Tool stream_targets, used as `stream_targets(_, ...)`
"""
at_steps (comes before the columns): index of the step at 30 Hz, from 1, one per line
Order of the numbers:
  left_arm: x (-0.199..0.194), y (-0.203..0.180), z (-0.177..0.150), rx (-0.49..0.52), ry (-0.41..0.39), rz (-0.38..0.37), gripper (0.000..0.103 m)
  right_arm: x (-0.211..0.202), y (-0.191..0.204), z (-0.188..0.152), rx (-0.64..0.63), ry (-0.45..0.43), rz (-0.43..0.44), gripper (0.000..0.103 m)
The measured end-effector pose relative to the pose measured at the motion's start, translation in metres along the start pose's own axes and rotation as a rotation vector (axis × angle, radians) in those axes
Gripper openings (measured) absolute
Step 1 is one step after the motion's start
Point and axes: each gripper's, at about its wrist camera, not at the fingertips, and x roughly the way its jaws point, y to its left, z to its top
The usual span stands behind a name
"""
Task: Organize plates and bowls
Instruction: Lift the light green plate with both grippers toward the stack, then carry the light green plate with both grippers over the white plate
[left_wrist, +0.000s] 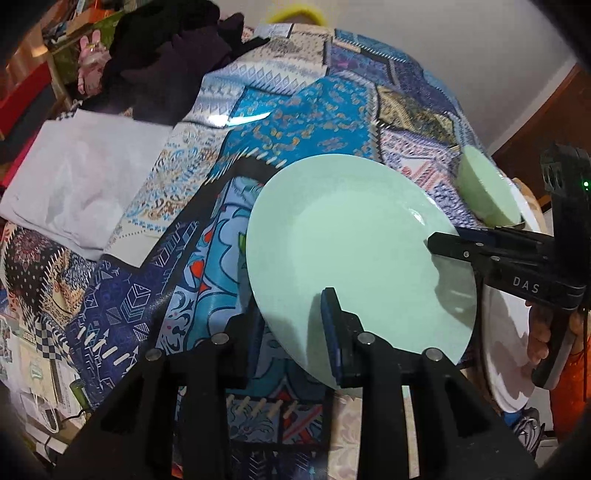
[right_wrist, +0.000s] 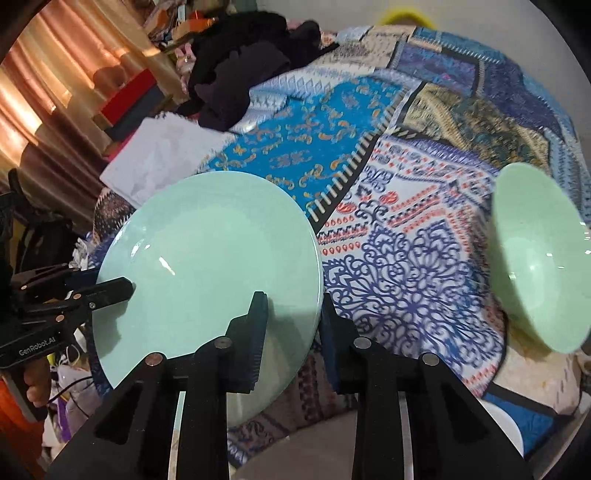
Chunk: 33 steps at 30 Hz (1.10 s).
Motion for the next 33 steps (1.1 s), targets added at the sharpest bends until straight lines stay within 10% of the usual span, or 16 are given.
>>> stream_targets(33,-0.087,-0.125,-0.026,0.182,-0.127,-0.097,0.03,-0.145,-0.034,-0.094,0.137,-0.24,-0.077,0.025)
